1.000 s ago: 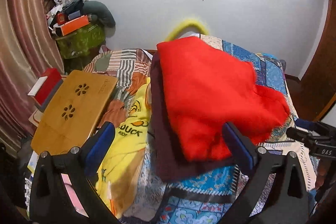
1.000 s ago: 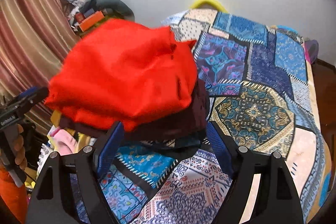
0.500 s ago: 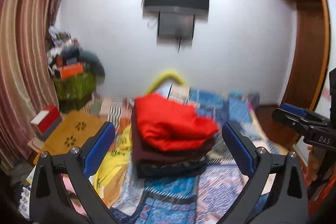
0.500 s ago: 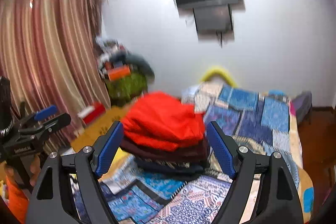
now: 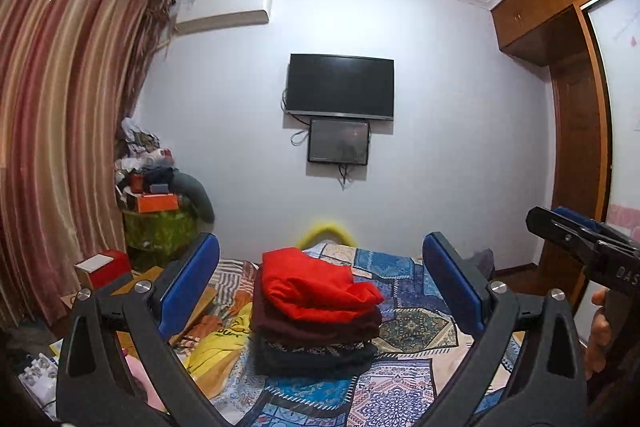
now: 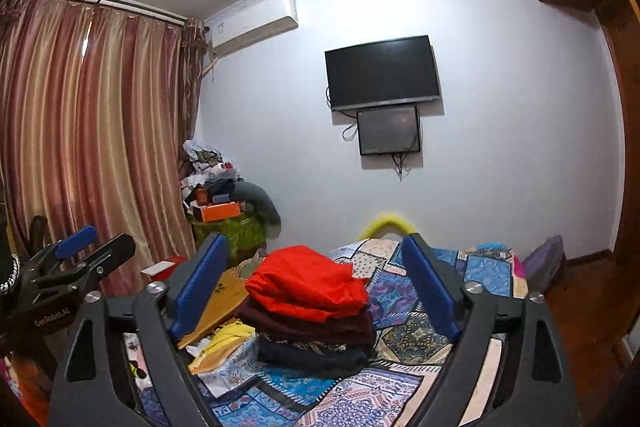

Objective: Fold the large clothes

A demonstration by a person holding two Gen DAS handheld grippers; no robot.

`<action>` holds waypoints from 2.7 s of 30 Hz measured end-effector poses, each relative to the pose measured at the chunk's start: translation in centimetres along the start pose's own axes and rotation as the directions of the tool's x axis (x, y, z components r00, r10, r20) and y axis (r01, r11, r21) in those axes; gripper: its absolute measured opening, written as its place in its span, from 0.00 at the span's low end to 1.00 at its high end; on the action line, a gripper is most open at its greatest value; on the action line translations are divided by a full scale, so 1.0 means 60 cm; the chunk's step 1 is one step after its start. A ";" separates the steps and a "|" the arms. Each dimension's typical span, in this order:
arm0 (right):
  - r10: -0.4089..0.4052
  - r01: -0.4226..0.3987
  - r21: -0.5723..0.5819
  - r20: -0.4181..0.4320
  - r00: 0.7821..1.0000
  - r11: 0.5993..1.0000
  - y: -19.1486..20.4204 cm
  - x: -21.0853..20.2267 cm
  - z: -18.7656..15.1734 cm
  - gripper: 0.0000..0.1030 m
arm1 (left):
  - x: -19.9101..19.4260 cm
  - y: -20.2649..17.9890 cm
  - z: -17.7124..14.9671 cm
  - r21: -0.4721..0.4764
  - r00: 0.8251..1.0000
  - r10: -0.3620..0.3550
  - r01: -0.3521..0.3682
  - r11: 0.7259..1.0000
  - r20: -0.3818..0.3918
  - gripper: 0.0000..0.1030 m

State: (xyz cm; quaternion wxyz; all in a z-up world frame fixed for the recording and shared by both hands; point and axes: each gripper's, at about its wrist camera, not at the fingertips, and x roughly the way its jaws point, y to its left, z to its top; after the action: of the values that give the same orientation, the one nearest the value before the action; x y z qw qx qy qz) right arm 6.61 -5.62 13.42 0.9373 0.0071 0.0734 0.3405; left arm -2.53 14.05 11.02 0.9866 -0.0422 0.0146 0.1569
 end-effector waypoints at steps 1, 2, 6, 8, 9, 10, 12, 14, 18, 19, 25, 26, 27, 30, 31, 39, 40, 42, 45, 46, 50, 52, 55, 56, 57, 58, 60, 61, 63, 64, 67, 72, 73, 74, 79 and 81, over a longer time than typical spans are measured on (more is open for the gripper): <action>-0.008 0.008 -0.012 0.003 1.000 1.000 0.004 0.001 -0.001 0.93 | -0.006 -0.002 -0.003 0.000 1.000 0.005 -0.005 1.000 0.004 0.99; -0.022 0.022 -0.023 0.009 1.000 0.999 0.008 0.002 -0.003 0.96 | -0.009 -0.004 -0.005 0.000 1.000 0.009 -0.009 1.000 0.005 0.99; -0.067 0.068 -0.037 0.025 0.997 0.997 0.013 0.009 -0.006 1.00 | -0.007 -0.006 -0.012 -0.007 1.000 0.011 -0.011 1.000 -0.020 0.99; -0.065 0.066 -0.029 0.015 0.998 0.997 0.011 0.015 -0.008 1.00 | -0.009 -0.009 -0.016 -0.003 0.999 0.023 -0.023 1.000 -0.022 0.99; -0.067 0.067 -0.024 0.007 0.998 0.997 0.010 0.016 -0.008 1.00 | -0.006 -0.010 -0.016 -0.001 0.999 0.027 -0.028 1.000 -0.027 0.99; -0.069 0.069 -0.018 0.000 0.998 0.997 0.008 0.023 -0.006 1.00 | -0.005 -0.010 -0.016 -0.001 0.999 0.029 -0.029 1.000 -0.030 0.99; -0.069 0.069 -0.011 -0.004 0.998 0.998 0.005 0.017 -0.010 1.00 | -0.004 -0.010 -0.017 -0.002 0.999 0.028 -0.028 1.000 -0.032 0.99; -0.072 0.072 -0.003 -0.009 0.997 0.997 0.003 0.019 -0.009 1.00 | -0.004 -0.011 -0.017 -0.001 0.999 0.033 -0.033 0.999 -0.033 0.99; -0.076 0.076 -0.002 -0.015 0.997 0.997 0.000 0.014 -0.015 1.00 | -0.003 -0.012 -0.019 -0.001 0.999 0.034 -0.034 0.999 -0.038 0.99; -0.079 0.079 -0.004 -0.015 0.997 0.997 0.001 0.014 -0.014 1.00 | -0.002 -0.012 -0.020 0.000 0.999 0.034 -0.034 0.999 -0.039 0.99; -0.087 0.087 -0.003 -0.020 0.996 0.996 0.000 0.007 -0.022 1.00 | 0.004 -0.015 -0.024 0.008 0.998 0.032 -0.032 0.999 -0.052 0.99; -0.088 0.088 -0.003 -0.023 0.996 0.996 0.000 0.007 -0.023 1.00 | 0.006 -0.015 -0.024 0.007 0.998 0.029 -0.029 1.000 -0.054 0.99; -0.088 0.088 -0.003 -0.024 0.996 0.996 0.000 0.008 -0.024 1.00 | 0.007 -0.016 -0.025 0.006 0.998 0.026 -0.026 1.000 -0.056 0.99; -0.093 0.093 -0.006 -0.027 0.995 0.996 0.000 0.006 -0.023 1.00 | 0.011 -0.016 -0.025 0.005 0.998 0.021 -0.021 1.000 -0.064 0.99; -0.093 0.093 -0.006 -0.028 0.995 0.996 0.000 0.005 -0.022 1.00 | 0.012 -0.016 -0.026 0.005 0.998 0.019 -0.019 1.000 -0.066 0.99; -0.102 0.102 -0.005 -0.035 0.994 0.995 -0.001 0.004 -0.021 1.00 | 0.019 -0.019 -0.028 0.007 0.997 0.005 -0.004 1.000 -0.075 0.99; -0.102 0.102 -0.007 -0.038 0.994 0.995 -0.001 0.003 -0.021 1.00 | 0.020 -0.020 -0.028 0.008 0.997 0.004 -0.003 1.000 -0.076 0.99; -0.104 0.103 -0.008 -0.042 0.994 0.995 -0.001 0.006 -0.022 1.00 | 0.022 -0.021 -0.029 0.007 0.997 0.000 0.001 1.000 -0.080 0.99; -0.105 0.104 -0.008 -0.050 0.993 0.995 -0.001 0.010 -0.023 1.00 | 0.026 -0.021 -0.032 0.004 0.996 -0.004 0.004 1.000 -0.089 0.99; -0.106 0.106 -0.008 -0.052 0.993 0.994 -0.002 0.010 -0.023 1.00 | 0.027 -0.021 -0.033 0.003 0.996 -0.004 0.004 1.000 -0.093 0.99; -0.112 0.113 -0.002 -0.056 0.992 0.994 -0.006 0.011 -0.024 1.00 | 0.031 -0.023 -0.036 -0.002 0.994 -0.011 0.011 1.000 -0.107 0.99; -0.113 0.113 0.004 -0.061 0.992 0.994 -0.010 0.012 -0.023 1.00 | 0.034 -0.025 -0.038 -0.002 0.994 -0.011 0.011 1.000 -0.111 0.99; -0.119 0.120 0.008 -0.067 0.991 0.993 -0.012 0.013 -0.025 1.00 | 0.036 -0.028 -0.039 0.001 0.992 -0.032 0.033 0.999 -0.120 0.99; -0.119 0.120 0.010 -0.069 0.990 0.993 -0.014 0.013 -0.025 1.00 | 0.037 -0.030 -0.040 0.003 0.992 -0.033 0.034 0.999 -0.124 0.99; -0.120 0.121 0.011 -0.072 0.990 0.993 -0.014 0.015 -0.025 1.00 | 0.038 -0.032 -0.040 0.006 0.992 -0.032 0.033 0.999 -0.125 0.99; -0.123 0.124 0.012 -0.074 0.990 0.992 -0.016 0.015 -0.025 1.00 | 0.040 -0.032 -0.040 0.008 0.991 -0.033 0.035 0.999 -0.127 0.99; -0.126 0.127 0.016 -0.076 0.989 0.992 -0.018 0.016 -0.027 1.00 | 0.043 -0.035 -0.041 0.010 0.990 -0.039 0.040 0.999 -0.135 0.99; -0.127 0.129 0.017 -0.079 0.989 0.991 -0.019 0.016 -0.026 1.00 | 0.043 -0.035 -0.042 0.009 0.990 -0.041 0.042 0.999 -0.137 0.99; -0.129 0.131 0.021 -0.084 0.988 0.991 -0.021 0.019 -0.027 1.00 | 0.045 -0.038 -0.043 0.013 0.989 -0.047 0.050 0.999 -0.141 0.99; -0.129 0.132 0.024 -0.087 0.988 0.991 -0.022 0.019 -0.028 1.00 | 0.046 -0.039 -0.044 0.014 0.989 -0.048 0.050 0.999 -0.141 0.99; -0.126 0.129 0.029 -0.100 0.987 0.991 -0.024 0.021 -0.032 1.00 | 0.046 -0.040 -0.045 0.014 0.988 -0.055 0.057 0.998 -0.144 0.99; -0.134 0.138 0.023 -0.110 0.985 0.990 -0.026 0.025 -0.035 1.00 | 0.048 -0.043 -0.047 0.012 0.987 -0.070 0.073 0.997 -0.146 0.99; -0.140 0.144 0.024 -0.113 0.984 0.989 -0.028 0.026 -0.035 1.00 | 0.049 -0.043 -0.047 0.009 0.986 -0.076 0.078 0.997 -0.147 0.99; -0.141 0.145 0.025 -0.117 0.983 0.989 -0.030 0.028 -0.034 1.00 | 0.048 -0.042 -0.047 0.007 0.986 -0.078 0.080 0.997 -0.147 0.99; -0.140 0.146 0.036 -0.133 0.981 0.989 -0.035 0.032 -0.035 1.00 | 0.048 -0.045 -0.048 0.014 0.986 -0.081 0.084 0.996 -0.147 0.99; -0.141 0.147 0.036 -0.134 0.981 0.988 -0.035 0.031 -0.037 1.00 | 0.047 -0.045 -0.049 0.015 0.986 -0.079 0.082 0.997 -0.146 0.99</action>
State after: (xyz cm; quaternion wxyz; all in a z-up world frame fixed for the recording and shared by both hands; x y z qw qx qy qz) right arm 9.03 -6.13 10.83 0.9523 0.0009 0.1428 0.2698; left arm 0.97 12.12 8.18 0.9888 -0.0438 0.0863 0.1132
